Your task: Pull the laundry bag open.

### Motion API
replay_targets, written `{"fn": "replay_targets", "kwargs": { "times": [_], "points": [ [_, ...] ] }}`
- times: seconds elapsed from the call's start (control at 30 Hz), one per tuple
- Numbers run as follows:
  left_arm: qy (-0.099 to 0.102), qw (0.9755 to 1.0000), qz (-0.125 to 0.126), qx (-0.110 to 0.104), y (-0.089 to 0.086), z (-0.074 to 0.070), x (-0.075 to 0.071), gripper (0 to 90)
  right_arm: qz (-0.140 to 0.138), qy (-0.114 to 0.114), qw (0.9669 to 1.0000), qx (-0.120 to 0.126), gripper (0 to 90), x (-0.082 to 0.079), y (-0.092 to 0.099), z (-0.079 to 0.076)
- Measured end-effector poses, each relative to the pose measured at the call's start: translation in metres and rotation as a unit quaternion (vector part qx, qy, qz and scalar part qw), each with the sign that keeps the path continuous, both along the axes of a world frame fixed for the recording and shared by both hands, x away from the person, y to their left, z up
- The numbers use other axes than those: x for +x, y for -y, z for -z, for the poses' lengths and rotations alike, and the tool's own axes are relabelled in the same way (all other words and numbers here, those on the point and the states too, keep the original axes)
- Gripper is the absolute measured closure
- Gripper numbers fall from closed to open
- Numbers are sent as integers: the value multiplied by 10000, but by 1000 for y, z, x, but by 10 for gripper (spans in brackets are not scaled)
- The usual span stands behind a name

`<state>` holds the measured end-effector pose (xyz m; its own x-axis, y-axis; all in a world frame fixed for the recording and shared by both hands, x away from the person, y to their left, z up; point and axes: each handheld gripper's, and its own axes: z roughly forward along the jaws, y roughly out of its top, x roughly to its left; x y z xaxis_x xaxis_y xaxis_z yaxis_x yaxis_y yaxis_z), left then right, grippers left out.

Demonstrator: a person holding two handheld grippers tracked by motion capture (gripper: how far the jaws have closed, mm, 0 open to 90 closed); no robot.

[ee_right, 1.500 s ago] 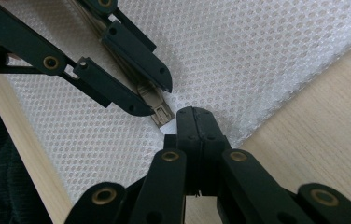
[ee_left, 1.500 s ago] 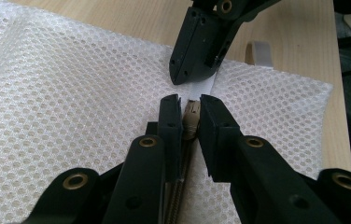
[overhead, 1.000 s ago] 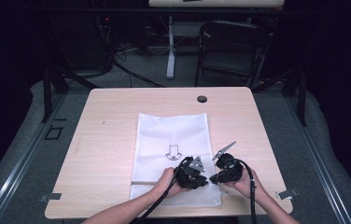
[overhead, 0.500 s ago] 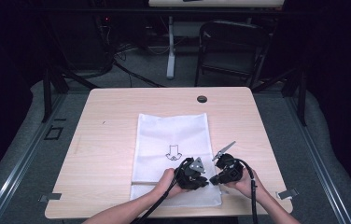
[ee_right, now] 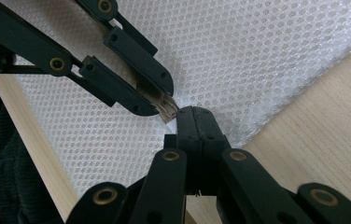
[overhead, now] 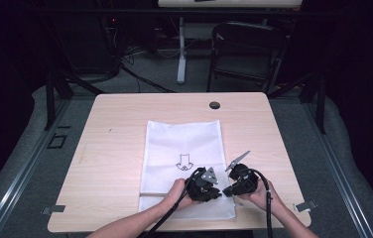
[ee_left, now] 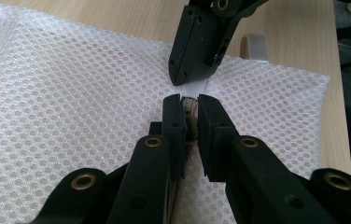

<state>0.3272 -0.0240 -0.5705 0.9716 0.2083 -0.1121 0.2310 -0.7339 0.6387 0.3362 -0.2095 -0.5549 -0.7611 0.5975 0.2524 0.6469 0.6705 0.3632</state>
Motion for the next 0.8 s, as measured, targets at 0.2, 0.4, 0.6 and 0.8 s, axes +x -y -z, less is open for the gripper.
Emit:
{"fn": "replay_targets", "kwargs": {
  "times": [0.2,0.4,0.6,0.8],
  "points": [
    [-83,9999,1,-63,-3,0,1,823,109,7,9999,85,900,-1,0,1],
    [-95,9999,7,-53,-6,0,2,823,107,-15,9999,88,900,-1,0,1],
    [-114,9999,25,-50,-9,-1,2,823,104,-8,9999,82,900,0,0,2],
    [-90,10000,23,-13,-10,-1,1,823,91,-33,9999,88,900,-1,-1,1]
  ]
}}
